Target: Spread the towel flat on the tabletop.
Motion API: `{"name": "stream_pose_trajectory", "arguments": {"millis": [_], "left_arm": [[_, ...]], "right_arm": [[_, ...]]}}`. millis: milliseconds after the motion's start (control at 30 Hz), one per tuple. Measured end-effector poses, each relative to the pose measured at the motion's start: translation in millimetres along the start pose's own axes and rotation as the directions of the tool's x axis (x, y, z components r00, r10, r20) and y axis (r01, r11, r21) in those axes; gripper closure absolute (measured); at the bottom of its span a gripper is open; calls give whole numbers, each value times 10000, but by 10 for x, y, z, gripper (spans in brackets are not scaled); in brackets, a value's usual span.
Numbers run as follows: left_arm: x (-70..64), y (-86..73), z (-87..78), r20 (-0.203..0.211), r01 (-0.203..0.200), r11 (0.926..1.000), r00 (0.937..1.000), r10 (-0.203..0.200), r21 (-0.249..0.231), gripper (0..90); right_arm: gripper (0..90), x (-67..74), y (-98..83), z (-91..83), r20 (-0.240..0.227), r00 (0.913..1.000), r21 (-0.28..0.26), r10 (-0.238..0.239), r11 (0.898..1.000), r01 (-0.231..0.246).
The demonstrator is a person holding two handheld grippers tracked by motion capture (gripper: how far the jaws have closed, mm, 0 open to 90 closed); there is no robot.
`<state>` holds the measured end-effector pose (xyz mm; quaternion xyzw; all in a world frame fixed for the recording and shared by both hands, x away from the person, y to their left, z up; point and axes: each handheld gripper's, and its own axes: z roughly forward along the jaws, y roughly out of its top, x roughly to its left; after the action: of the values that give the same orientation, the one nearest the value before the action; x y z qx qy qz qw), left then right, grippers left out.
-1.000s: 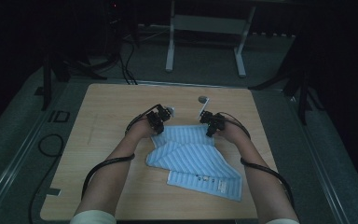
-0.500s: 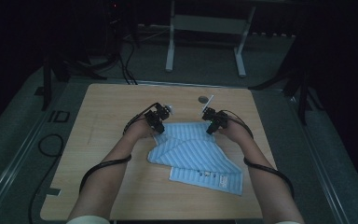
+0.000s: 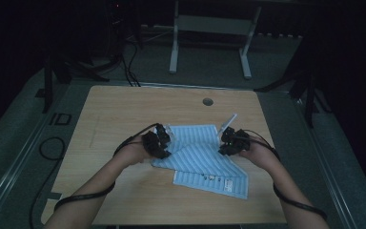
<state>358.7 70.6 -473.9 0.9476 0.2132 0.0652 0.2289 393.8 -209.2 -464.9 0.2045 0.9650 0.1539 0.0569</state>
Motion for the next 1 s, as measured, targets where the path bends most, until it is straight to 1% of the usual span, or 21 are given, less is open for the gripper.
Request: {"name": "stream_pose_trajectory", "arguments": {"millis": [33,67,133,167,200,233,267,333,400,433,533,600,667,700,733,800,833,867,933,967,1000], "left_arm": [[-96,-2,-2,123,-180,9998,9998,182,-108,645],[-203,-2,-2,212,-443,9988,9988,447,-204,646],[-395,15,7,512,-988,9948,9937,999,-232,646],[-478,27,18,701,-1250,9919,9895,1264,-244,646],[-573,44,46,884,-1601,9869,9829,1614,-217,646],[-638,60,75,957,-1834,9829,9783,1840,-143,646],[-676,72,103,1019,-1961,9806,9754,1955,-46,645],[-743,97,191,961,-2320,9725,9687,2291,208,644],[-753,111,291,1018,-2347,9712,9679,2296,406,644],[-762,112,342,834,-2440,9681,9675,2389,569,643],[-760,103,467,687,-2599,9611,9647,2541,935,607],[-748,91,527,737,-2541,9617,9661,2474,1031,601],[-735,82,564,691,-2605,9588,9648,2539,1134,601],[-730,82,572,746,-2513,9621,9668,2444,1055,592],[-729,84,575,686,-2517,9624,9670,2456,1024,592],[-742,91,578,524,-2610,9600,9650,2568,1018,593],[-751,95,578,518,-2609,9599,9651,2567,1025,600],[-762,100,580,571,-2569,9609,9660,2521,1038,644],[-791,116,578,610,-2712,9547,9622,2655,1221,738],[-803,126,582,517,-2665,9545,9637,2618,1336,803],[-809,139,583,538,-2641,9534,9644,2590,1459,845]], "right_arm": [[771,73,-54,0,-164,9998,107,-146,9998,148],[771,151,-110,-3,-195,9994,208,-283,9994,287],[769,277,-227,2,-618,9973,164,-386,9991,397],[769,343,-289,6,-679,9965,270,-488,9983,507],[768,402,-350,4,-683,9959,318,-602,9975,624],[756,456,-423,7,-850,9948,368,-561,9976,594],[743,501,-480,10,-884,9942,491,-610,9966,655],[713,562,-574,23,-792,9953,610,-552,9963,601],[679,618,-670,52,-798,9957,861,-465,9949,534],[665,645,-715,69,-785,9956,964,-508,9936,583],[621,719,-822,106,-806,9955,1102,-493,9922,580],[587,784,-869,139,-798,9945,1329,-684,9880,786],[587,821,-889,159,-799,9939,1494,-760,9849,874],[586,837,-894,172,-778,9936,1542,-822,9836,934],[590,850,-898,189,-788,9932,1609,-859,9821,977],[606,878,-897,203,-583,9928,1660,-1046,9796,1129],[629,884,-890,203,-586,9930,1742,-1024,9784,1112],[688,890,-885,200,-562,9934,1777,-998,9781,1083],[738,896,-879,201,-517,9929,1779,-1069,9774,1145],[785,897,-876,201,-486,9932,1771,-1062,9777,1132],[800,893,-872,203,-438,9936,1802,-1043,9774,1105]]}}
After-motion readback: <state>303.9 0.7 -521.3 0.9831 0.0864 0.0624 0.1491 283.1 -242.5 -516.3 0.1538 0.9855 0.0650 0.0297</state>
